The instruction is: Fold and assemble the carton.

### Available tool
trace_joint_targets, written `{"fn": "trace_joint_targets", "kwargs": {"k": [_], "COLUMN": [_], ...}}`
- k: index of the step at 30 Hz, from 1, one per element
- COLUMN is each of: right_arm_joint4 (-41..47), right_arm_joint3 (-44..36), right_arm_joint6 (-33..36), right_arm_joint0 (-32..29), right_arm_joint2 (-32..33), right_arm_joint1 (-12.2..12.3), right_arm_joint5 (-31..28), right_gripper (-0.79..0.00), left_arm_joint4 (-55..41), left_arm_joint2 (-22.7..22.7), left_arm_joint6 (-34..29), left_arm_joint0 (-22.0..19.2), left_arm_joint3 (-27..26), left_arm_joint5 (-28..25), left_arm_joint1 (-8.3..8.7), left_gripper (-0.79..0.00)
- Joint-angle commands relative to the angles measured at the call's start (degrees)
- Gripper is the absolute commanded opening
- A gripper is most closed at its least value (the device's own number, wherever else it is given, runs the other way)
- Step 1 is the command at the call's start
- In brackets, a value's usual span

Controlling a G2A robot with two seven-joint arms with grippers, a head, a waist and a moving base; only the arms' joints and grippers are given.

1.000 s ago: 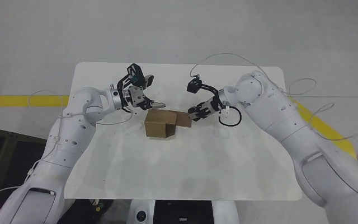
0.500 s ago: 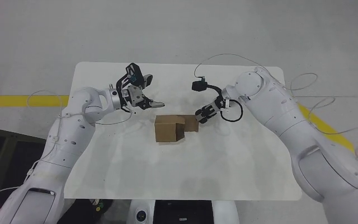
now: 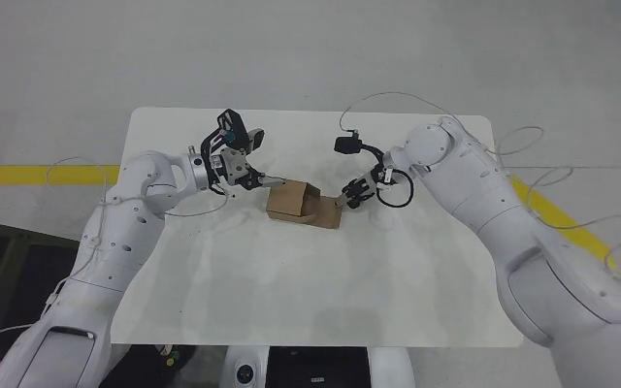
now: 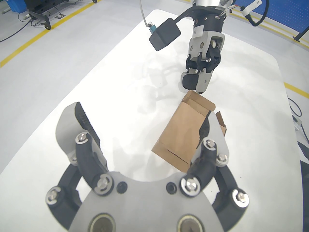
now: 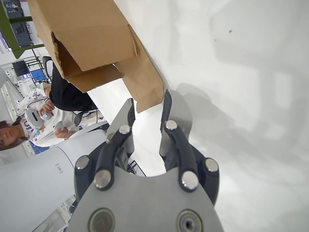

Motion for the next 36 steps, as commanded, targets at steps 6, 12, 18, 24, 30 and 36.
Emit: {"fn": "trace_joint_targets", "kwargs": {"k": [6, 12, 18, 24, 30, 36], "right_arm_joint4": [-0.53, -1.98, -4.0, -5.95, -6.48, -6.08], "right_arm_joint3": [-2.07, -9.14, -22.25, -34.75, -41.32, -44.13], "right_arm_joint6": [-3.85, -7.34, -9.85, -11.78, -13.1, -15.63], "right_arm_joint0": [-0.53, -2.99, -8.83, -15.37, -20.34, -24.21], "right_arm_joint2": [2.85, 6.92, 12.26, 17.93, 21.11, 23.0], "right_arm_joint1": [1.26, 4.06, 7.69, 10.7, 12.17, 12.85], "right_arm_joint5": [-3.2, -3.24, -0.5, 0.9, 1.05, 1.52], "right_gripper": [-0.459, -0.437, -0.419, -0.397, -0.163, -0.166], "left_arm_joint4": [-0.08, 2.56, 8.28, 13.65, 23.78, 29.56], "left_arm_joint2": [-0.91, -2.74, 0.03, 4.99, 11.31, 16.91], "left_arm_joint6": [1.31, 4.06, 6.82, 14.85, 26.85, 35.05], "left_arm_joint0": [0.28, 0.93, 2.38, 2.54, 0.98, -3.28], "left_arm_joint3": [0.12, 1.64, -3.44, -5.35, -5.62, -2.7], "left_arm_joint5": [-0.32, -4.63, -4.63, -4.63, -4.63, -4.63], "left_arm_joint1": [0.18, 1.04, 4.18, 8.15, 11.09, 10.98], "left_gripper": [0.0, 0.0, 0.0, 0.0, 0.0, 0.0]}}
